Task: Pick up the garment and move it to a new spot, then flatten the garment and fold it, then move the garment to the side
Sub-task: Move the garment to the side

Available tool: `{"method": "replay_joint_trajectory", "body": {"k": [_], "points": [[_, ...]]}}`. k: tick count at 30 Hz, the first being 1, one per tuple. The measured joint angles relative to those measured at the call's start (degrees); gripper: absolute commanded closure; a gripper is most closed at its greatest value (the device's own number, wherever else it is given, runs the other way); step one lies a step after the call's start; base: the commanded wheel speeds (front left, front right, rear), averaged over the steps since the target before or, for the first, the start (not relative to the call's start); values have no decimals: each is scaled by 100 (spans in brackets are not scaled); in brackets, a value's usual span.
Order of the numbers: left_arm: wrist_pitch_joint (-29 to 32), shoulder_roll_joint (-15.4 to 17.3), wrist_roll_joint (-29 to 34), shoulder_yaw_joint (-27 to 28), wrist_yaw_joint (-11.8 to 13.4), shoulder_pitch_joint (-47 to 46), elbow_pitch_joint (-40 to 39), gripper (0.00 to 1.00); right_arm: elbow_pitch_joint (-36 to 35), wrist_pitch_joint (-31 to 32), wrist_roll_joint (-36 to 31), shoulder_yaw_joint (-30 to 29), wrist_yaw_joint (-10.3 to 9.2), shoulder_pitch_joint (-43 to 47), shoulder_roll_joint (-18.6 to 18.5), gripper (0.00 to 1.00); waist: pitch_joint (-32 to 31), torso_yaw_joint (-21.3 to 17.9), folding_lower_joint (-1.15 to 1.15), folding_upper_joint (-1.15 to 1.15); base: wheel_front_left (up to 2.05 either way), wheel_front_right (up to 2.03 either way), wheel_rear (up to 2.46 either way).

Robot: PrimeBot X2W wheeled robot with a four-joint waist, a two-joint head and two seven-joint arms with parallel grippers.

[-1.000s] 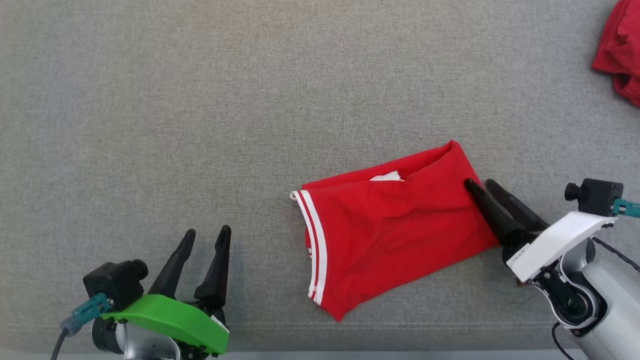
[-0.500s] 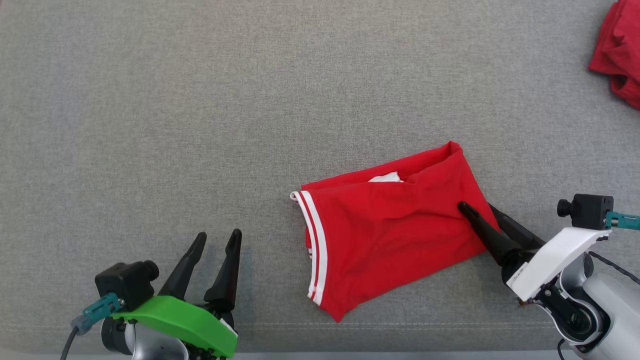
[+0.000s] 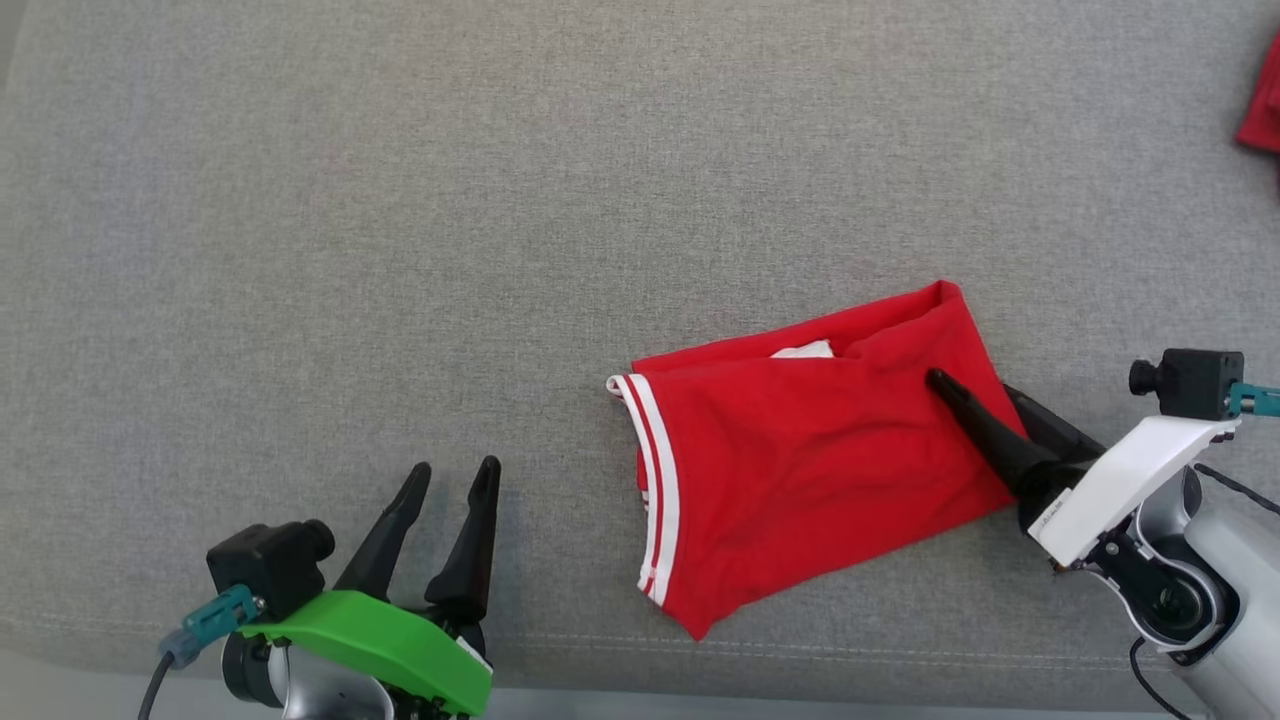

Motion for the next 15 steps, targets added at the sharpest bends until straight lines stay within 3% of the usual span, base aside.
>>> {"method": "replay_joint_trajectory", "body": {"k": [2, 3, 4, 6, 7, 15], "points": [[-1, -35, 0, -22, 0, -5, 18, 0, 3, 0, 83, -16, 0, -64, -24, 27, 19, 49, 0, 0, 0, 0, 0], [-2, -55, -1, -23, 0, -6, 31, 0, 12, 0, 125, -22, 0, -101, -34, 51, 25, 75, 0, 0, 0, 0, 0], [-9, -65, -1, -24, 0, -7, 42, 0, 18, 0, 163, -36, 0, -130, -41, 55, 31, 102, 0, 0, 0, 0, 0], [-26, -71, -2, -22, 0, -12, 74, 0, 29, 2, 223, -54, -1, -155, -62, 75, 40, 155, 0, 0, 0, 0, 0], [-26, -71, -2, -22, 0, -12, 74, 0, 29, 2, 223, -54, -1, -155, -62, 98, 40, 155, 0, 0, 0, 0, 0], [-110, -114, -20, 22, 0, -51, 135, 0, 51, 148, 354, 29, -9, -240, -215, 100, 22, 295, 0, 0, 0, 0, 0]]}}
